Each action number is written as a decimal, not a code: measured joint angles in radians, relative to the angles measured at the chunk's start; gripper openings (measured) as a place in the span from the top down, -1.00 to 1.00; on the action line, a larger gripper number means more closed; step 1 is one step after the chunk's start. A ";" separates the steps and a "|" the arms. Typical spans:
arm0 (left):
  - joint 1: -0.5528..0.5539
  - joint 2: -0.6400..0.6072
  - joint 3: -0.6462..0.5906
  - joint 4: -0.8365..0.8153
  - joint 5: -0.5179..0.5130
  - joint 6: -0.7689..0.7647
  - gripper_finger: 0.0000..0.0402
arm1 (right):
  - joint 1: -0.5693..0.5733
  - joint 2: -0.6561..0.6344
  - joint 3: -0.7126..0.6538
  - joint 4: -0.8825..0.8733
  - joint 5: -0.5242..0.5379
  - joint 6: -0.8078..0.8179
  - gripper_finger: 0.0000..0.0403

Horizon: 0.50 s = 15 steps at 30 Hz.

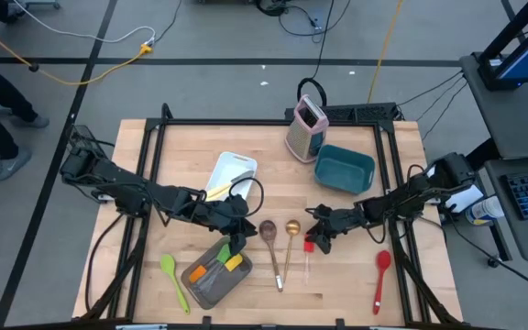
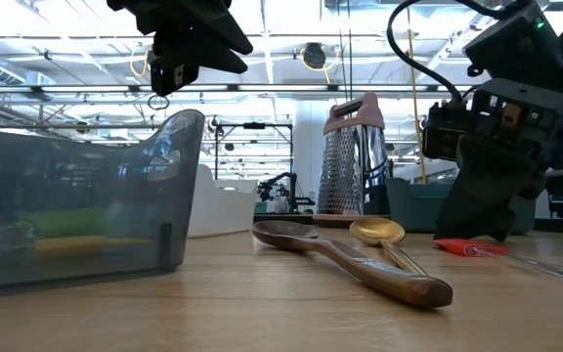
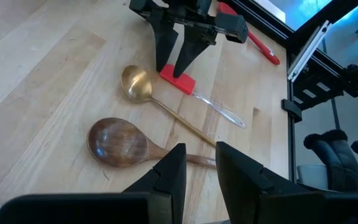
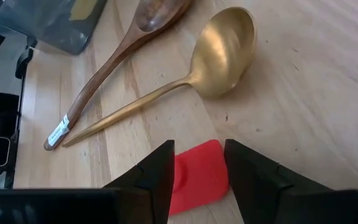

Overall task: Pick & Place Kitchen Items
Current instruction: Put the red spatula into the black bin

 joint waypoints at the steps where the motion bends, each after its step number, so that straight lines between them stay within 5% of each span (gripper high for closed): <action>1: 0.000 0.000 0.000 0.000 0.000 0.000 0.55 | 0.000 0.000 0.000 -0.004 0.000 -0.001 0.33; 15: 0.000 0.000 0.000 0.000 0.000 -0.002 0.55 | -0.002 -0.005 0.001 -0.034 -0.108 -0.038 0.33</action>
